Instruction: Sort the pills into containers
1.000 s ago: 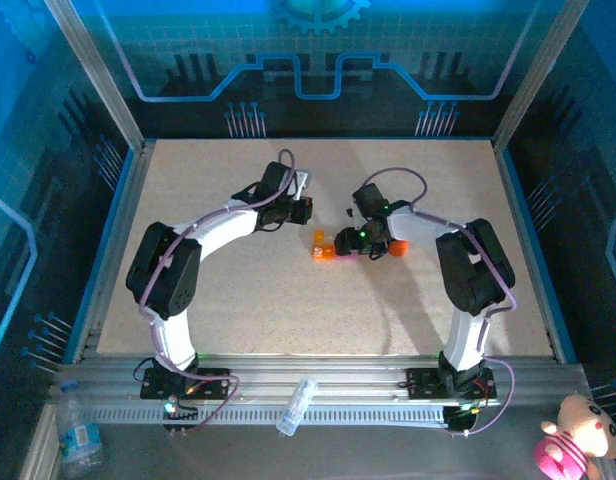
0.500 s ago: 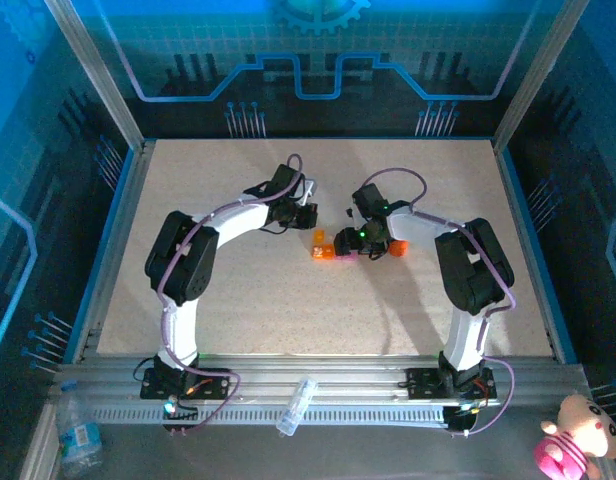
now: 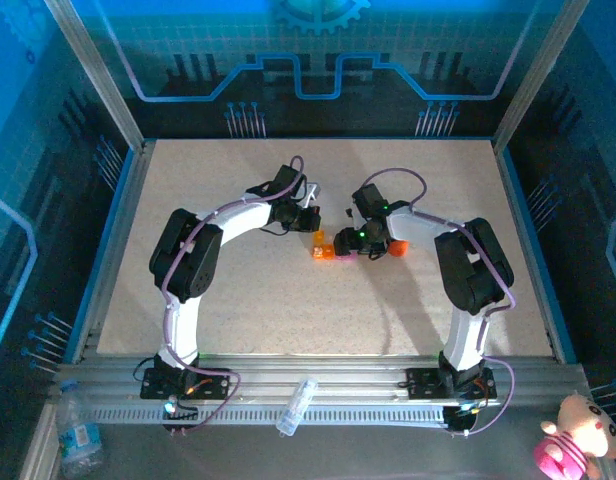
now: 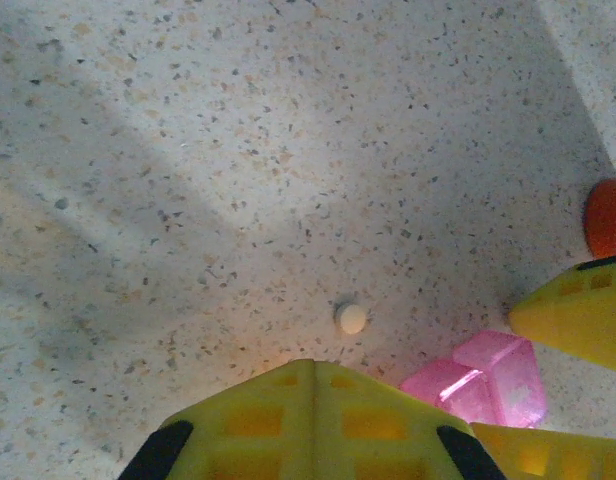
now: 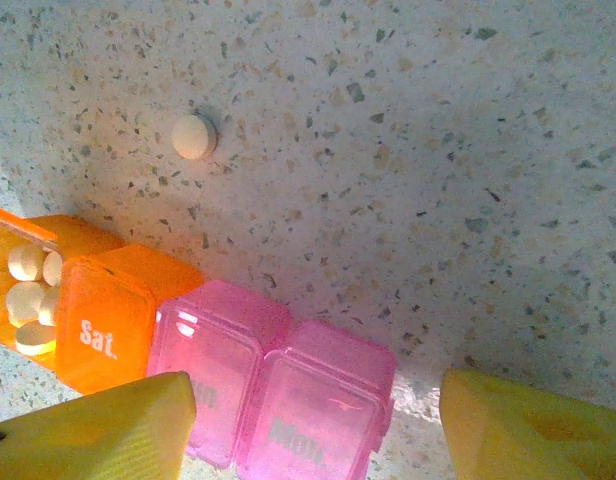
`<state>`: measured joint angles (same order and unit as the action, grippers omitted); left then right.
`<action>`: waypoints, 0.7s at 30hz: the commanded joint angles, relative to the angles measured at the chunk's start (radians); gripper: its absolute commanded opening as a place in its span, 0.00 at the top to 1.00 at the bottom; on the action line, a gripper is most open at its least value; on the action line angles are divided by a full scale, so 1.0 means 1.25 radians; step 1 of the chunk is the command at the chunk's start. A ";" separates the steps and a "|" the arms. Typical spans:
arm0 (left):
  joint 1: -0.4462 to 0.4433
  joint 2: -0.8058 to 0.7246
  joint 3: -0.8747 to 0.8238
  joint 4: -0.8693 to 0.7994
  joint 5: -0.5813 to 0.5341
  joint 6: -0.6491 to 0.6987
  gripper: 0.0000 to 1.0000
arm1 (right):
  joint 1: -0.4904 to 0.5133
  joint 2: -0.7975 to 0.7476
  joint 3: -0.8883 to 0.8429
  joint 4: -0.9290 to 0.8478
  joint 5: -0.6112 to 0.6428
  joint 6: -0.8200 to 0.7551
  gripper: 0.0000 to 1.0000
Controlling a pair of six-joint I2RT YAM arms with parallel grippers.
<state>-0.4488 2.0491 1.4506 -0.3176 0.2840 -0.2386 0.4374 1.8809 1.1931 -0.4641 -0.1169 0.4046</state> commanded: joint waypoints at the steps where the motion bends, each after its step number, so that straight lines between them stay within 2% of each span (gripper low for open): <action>1: 0.004 -0.009 0.000 -0.019 0.040 -0.020 1.00 | -0.004 0.039 -0.011 -0.015 0.029 0.013 0.33; 21: -0.009 -0.094 -0.106 0.021 0.078 -0.046 1.00 | -0.005 0.056 -0.003 -0.021 0.037 0.015 0.33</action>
<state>-0.4519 1.9820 1.3373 -0.3004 0.3496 -0.2840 0.4374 1.8854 1.1934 -0.4625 -0.1219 0.4118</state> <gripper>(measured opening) 0.047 0.669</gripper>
